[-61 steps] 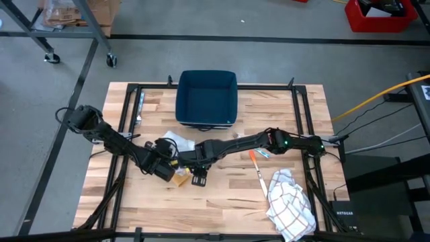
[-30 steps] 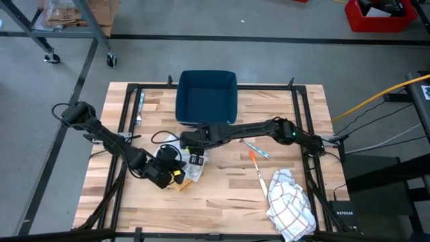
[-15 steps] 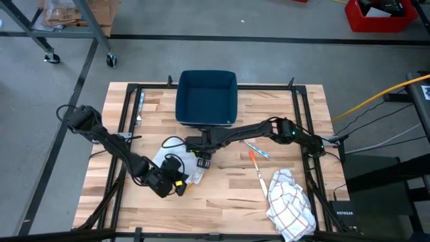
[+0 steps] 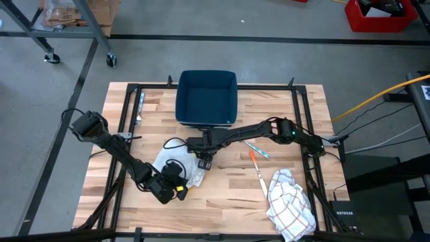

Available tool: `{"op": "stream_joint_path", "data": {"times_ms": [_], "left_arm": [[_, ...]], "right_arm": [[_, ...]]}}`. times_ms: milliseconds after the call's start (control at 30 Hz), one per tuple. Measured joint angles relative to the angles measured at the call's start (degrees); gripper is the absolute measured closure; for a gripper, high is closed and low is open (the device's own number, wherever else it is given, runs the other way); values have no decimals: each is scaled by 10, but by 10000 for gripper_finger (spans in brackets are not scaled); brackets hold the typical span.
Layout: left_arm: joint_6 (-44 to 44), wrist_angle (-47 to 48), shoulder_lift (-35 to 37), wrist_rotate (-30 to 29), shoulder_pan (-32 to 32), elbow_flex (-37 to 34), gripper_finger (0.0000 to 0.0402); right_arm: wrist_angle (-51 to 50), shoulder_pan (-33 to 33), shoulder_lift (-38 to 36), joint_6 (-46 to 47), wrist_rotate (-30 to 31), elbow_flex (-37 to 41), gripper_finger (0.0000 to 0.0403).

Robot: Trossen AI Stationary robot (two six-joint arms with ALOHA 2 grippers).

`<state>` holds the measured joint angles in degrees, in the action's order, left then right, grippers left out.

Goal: Fold towel
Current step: Stack the folded top white patterned towel on top of the yellow towel

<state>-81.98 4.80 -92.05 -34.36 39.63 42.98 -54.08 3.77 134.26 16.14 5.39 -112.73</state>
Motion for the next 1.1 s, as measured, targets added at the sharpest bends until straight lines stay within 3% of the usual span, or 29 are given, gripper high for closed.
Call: {"op": "stream_joint_path", "data": {"times_ms": [267,567,867,1100], "left_arm": [[64,21,54,-25,14,17,396],[155,22,88,-63,12,20,396],[167,23,88,-67,-4,20,396],[161,16,87,-63,2,20,396]], "right_arm": [[-23,0,0,-30,11,-72,249],[-143,0,-1,-62,104,-224,249],[-149,0,-60,-60,131,-204,249],[-131,1,-39,-59,67,-204,249]]}}
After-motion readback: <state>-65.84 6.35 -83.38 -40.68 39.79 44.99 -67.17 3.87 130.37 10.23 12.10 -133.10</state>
